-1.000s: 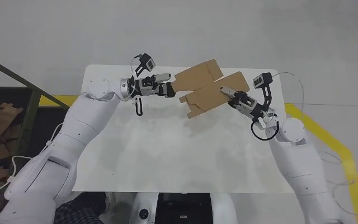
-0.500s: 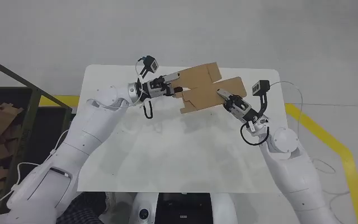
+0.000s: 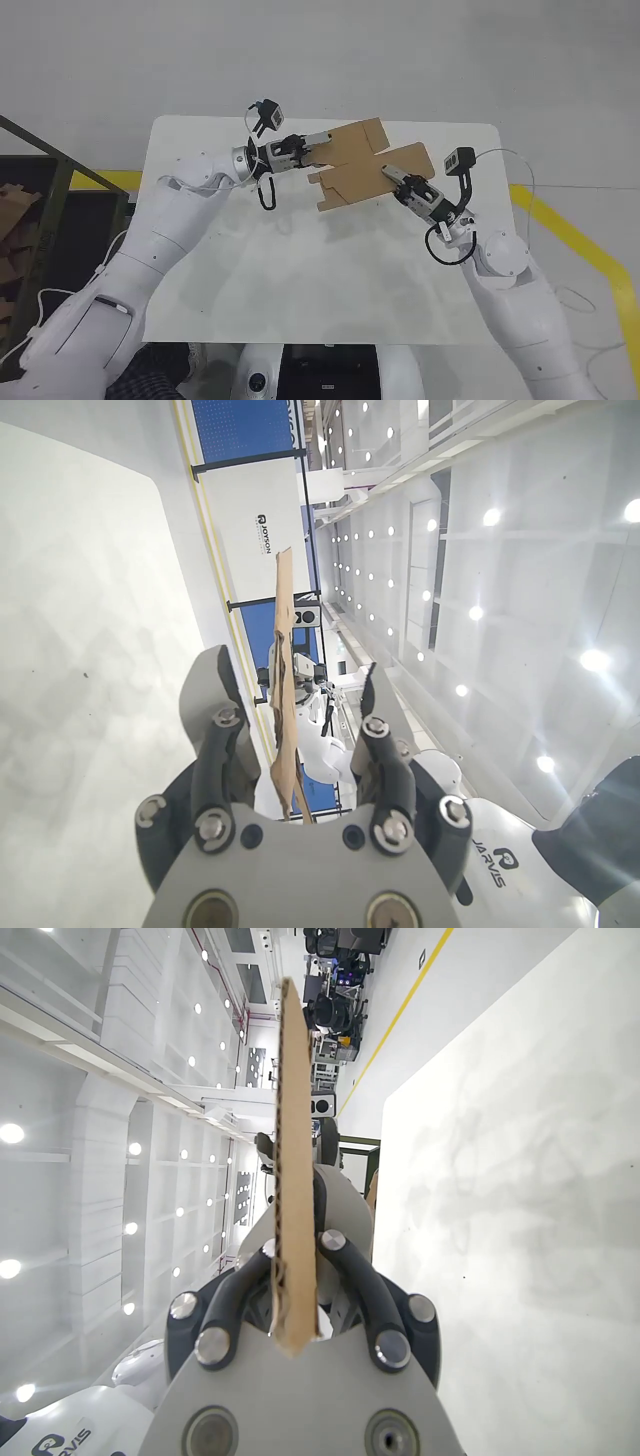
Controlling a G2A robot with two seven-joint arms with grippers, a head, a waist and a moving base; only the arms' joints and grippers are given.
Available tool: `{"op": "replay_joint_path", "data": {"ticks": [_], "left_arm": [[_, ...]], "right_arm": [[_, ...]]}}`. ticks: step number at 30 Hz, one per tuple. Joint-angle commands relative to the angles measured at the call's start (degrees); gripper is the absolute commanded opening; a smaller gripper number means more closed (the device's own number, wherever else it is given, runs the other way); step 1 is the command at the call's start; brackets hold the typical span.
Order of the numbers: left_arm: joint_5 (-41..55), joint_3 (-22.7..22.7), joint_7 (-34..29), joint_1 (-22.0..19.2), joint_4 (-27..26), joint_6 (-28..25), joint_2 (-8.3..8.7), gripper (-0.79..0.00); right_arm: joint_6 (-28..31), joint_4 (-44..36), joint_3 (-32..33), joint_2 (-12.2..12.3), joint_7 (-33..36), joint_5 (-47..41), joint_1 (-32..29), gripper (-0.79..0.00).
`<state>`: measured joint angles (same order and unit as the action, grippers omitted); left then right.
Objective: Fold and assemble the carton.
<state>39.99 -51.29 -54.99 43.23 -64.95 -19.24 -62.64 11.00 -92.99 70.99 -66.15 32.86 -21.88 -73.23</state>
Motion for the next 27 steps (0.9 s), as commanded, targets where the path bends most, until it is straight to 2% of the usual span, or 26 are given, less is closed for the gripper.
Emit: {"op": "replay_joint_path", "data": {"ticks": [1,3,4,5,7,12,18,22,27], "left_arm": [[-0.08,-0.04,-0.18,-0.24,0.45,-0.02,-0.23,-0.653],[-0.22,-0.12,-0.28,-0.43,0.75,-0.03,-0.43,-0.705],[-0.35,-0.15,-0.32,-0.53,0.91,0.04,-0.52,-0.742],[-0.59,-0.17,-0.47,-0.67,1.07,0.14,-0.61,-0.779],[-1.32,-0.26,-0.82,-1.18,1.74,0.37,-0.74,-0.785],[-0.98,-0.91,-5.90,-3.09,4.25,0.13,-1.01,-0.785],[-1.74,-2.44,-12.23,-5.21,7.99,-0.41,-0.82,-0.785],[-0.91,-2.90,-18.29,-5.93,9.53,-0.71,-0.79,-0.785],[-1.09,-2.74,-22.11,-6.43,11.00,-1.66,-1.03,-0.785]], "right_arm": [[-0.04,-0.18,-0.01,-0.04,-0.10,0.14,-0.03,-0.785],[0.34,-0.58,0.09,-0.06,-0.31,0.45,-0.09,-0.785],[0.87,-0.80,0.16,-0.08,-0.41,0.64,-0.19,-0.613],[1.48,-1.01,0.22,-0.07,-0.23,0.86,-0.31,-0.474],[2.77,-1.15,0.58,-0.01,0.46,1.45,-0.52,0.000],[5.45,0.95,3.29,0.31,2.72,-0.08,-0.41,0.000],[8.90,6.70,5.63,1.18,15.52,0.27,3.13,0.000],[13.93,12.29,5.13,1.41,25.77,-1.96,6.70,0.000],[18.09,19.67,1.90,0.79,30.93,-4.58,11.32,0.000]]}}
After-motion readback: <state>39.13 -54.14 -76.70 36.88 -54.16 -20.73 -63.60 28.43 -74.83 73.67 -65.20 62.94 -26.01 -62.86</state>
